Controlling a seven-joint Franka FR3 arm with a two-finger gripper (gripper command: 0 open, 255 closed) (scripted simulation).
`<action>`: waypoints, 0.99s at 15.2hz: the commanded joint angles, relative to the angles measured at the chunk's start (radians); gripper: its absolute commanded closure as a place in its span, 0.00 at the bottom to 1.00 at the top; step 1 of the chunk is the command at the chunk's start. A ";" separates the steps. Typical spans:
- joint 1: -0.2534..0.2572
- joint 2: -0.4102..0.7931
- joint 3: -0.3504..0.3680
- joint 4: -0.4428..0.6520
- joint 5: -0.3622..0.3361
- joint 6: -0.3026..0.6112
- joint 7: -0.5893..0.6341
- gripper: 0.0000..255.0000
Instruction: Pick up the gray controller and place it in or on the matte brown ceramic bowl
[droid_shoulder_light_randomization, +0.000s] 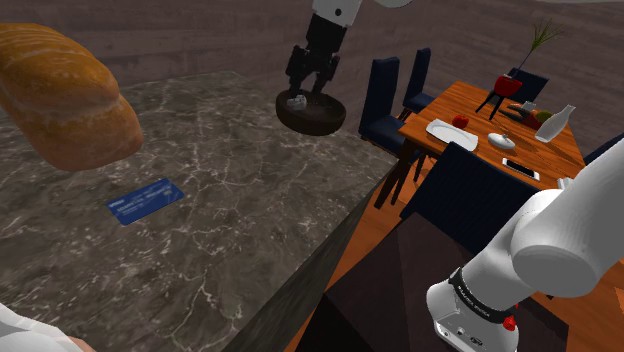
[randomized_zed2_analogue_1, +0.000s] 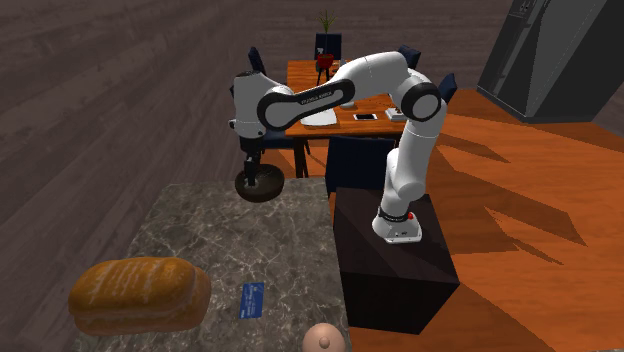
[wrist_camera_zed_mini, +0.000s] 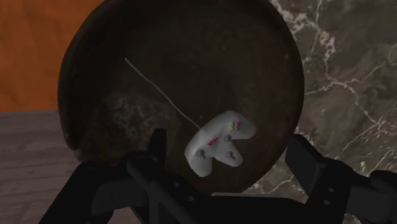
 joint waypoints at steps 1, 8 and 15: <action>0.000 0.000 0.000 0.000 0.000 0.000 0.000 0.00; -0.009 -0.011 -0.010 0.113 -0.004 -0.125 0.003 0.00; -0.009 -0.011 -0.010 0.113 -0.004 -0.125 0.003 0.00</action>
